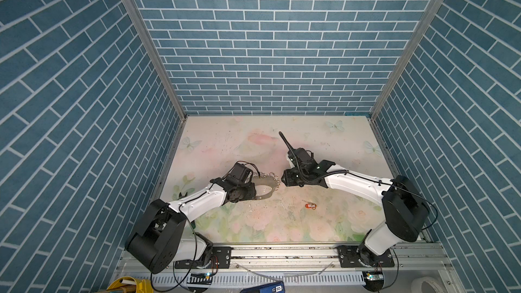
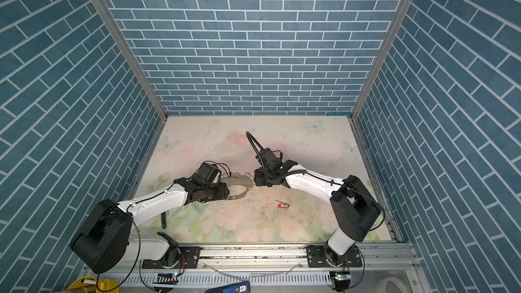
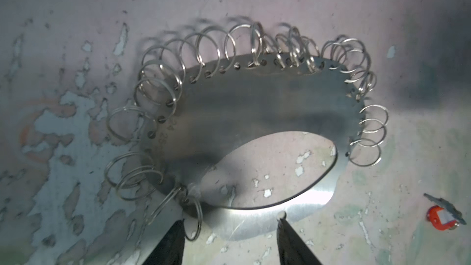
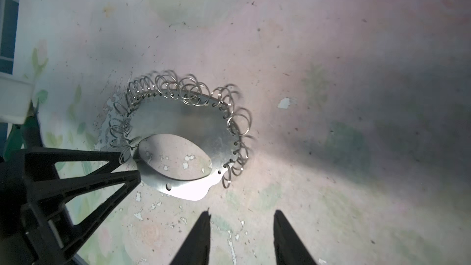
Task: Attach keys to a key ring
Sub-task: Pick up the keyring from the center of the table.
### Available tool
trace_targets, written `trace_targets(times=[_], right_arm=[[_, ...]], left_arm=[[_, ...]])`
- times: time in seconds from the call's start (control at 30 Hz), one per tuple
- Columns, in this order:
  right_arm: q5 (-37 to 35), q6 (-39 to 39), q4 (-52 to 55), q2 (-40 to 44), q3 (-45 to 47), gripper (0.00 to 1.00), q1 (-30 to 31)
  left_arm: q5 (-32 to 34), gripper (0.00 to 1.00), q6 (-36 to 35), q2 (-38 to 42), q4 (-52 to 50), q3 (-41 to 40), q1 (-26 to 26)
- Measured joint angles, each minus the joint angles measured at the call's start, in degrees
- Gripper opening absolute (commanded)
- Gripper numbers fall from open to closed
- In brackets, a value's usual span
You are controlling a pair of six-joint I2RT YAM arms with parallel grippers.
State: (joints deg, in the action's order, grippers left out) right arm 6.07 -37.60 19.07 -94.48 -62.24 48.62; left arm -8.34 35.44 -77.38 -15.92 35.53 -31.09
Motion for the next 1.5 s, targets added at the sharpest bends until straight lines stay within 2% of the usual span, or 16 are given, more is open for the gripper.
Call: trace_targets(times=[0.13, 0.5, 0.77, 1.23, 1.5], right_arm=[[1.25, -0.81, 0.57, -4.11, -3.54, 0.27, 1.01], [2.34, -2.84, 3.04, -10.47, -6.6, 0.21, 2.49], [2.38, -3.17, 3.89, -11.91, -6.62, 0.16, 2.89], [2.93, -3.5, 4.07, -14.38, -8.17, 0.15, 3.02], [3.06, -4.09, 3.82, -14.4, -8.52, 0.06, 3.04]], left_arm=[[-0.09, 0.58, 0.09, -1.27, 1.33, 0.0, 0.13], [1.25, 0.58, -0.52, -2.23, 1.7, 0.0, 1.11], [1.44, 0.59, -0.96, -2.78, 2.36, 0.0, 1.51], [1.44, 0.59, -1.4, -3.02, 3.43, -0.17, 1.62], [1.46, 0.59, -1.55, -2.99, 3.39, -0.17, 1.77]])
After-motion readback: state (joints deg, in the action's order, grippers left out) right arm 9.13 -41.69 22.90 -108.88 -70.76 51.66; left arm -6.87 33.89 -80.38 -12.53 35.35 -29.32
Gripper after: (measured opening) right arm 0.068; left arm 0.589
